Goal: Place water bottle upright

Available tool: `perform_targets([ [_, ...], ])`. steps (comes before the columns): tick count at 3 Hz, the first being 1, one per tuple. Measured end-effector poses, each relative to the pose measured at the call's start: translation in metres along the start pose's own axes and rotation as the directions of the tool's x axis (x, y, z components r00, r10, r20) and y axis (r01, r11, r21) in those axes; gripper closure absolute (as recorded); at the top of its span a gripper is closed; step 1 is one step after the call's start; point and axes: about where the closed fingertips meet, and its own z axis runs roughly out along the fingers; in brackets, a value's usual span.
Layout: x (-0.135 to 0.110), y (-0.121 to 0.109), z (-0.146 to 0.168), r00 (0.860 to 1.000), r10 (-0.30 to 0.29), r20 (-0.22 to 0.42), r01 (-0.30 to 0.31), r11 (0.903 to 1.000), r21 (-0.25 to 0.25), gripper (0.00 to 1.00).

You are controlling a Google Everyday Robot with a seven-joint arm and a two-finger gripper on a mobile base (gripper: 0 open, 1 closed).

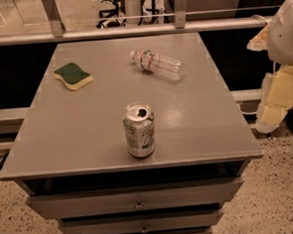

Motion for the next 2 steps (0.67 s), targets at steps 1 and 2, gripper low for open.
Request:
perform_targets([
  [1,0.000,0.000,0.000,1.000,0.000,0.000,0.000,1.0000,0.000,0.00],
  [2,-0.039,-0.023,0.018,0.995,-0.070,0.077,0.070,0.9975,0.006,0.00],
])
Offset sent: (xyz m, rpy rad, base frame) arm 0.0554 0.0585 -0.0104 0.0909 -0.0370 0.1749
